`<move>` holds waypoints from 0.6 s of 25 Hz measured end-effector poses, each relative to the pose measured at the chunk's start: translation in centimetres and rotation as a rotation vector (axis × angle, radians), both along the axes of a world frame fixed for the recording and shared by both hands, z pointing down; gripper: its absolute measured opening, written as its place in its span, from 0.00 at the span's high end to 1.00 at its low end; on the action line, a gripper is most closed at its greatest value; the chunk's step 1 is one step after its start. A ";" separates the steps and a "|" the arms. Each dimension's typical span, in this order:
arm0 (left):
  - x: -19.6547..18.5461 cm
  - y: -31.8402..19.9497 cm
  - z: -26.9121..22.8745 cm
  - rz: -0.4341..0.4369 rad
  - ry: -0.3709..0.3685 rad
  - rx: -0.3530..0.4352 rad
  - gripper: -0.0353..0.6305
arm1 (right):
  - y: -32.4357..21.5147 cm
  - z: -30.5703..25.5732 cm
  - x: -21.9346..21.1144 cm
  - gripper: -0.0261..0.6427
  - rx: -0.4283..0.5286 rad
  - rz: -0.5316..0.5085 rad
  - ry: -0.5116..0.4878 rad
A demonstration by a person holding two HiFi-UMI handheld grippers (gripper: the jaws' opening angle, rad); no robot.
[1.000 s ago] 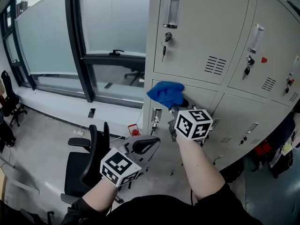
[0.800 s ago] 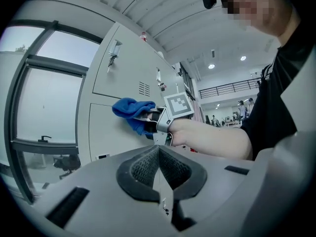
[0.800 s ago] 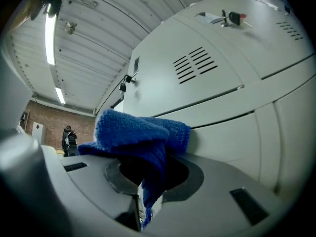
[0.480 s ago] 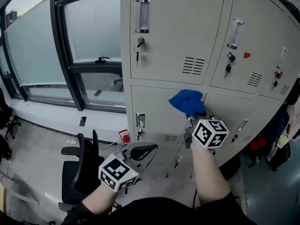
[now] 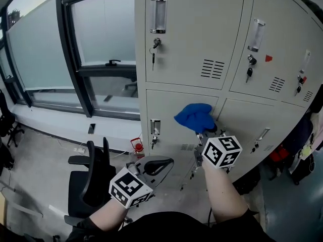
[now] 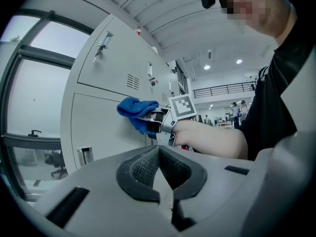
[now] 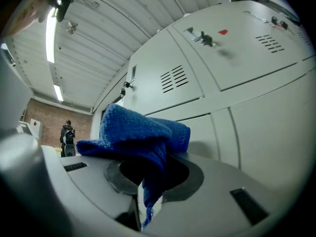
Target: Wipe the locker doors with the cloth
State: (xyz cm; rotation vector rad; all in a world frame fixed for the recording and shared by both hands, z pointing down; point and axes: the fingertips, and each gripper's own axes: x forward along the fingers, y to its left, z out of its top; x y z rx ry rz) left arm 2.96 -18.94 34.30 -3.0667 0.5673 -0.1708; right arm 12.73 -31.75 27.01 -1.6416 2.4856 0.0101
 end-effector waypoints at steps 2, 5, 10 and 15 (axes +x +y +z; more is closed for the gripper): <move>-0.8 0.2 0.0 -0.008 -0.002 0.003 0.94 | -0.4 0.4 -3.0 0.89 -0.006 -0.048 0.025; -1.9 0.6 0.2 -0.024 -0.003 0.001 0.94 | -1.4 1.1 -7.4 0.89 -0.031 -0.115 0.047; -3.8 0.6 0.2 -0.053 -0.003 -0.004 0.94 | -4.0 1.7 -13.5 0.89 -0.055 -0.193 0.077; -4.6 0.9 1.0 -0.062 -0.005 -0.021 0.94 | -5.9 3.5 -14.3 0.89 -0.093 -0.194 0.062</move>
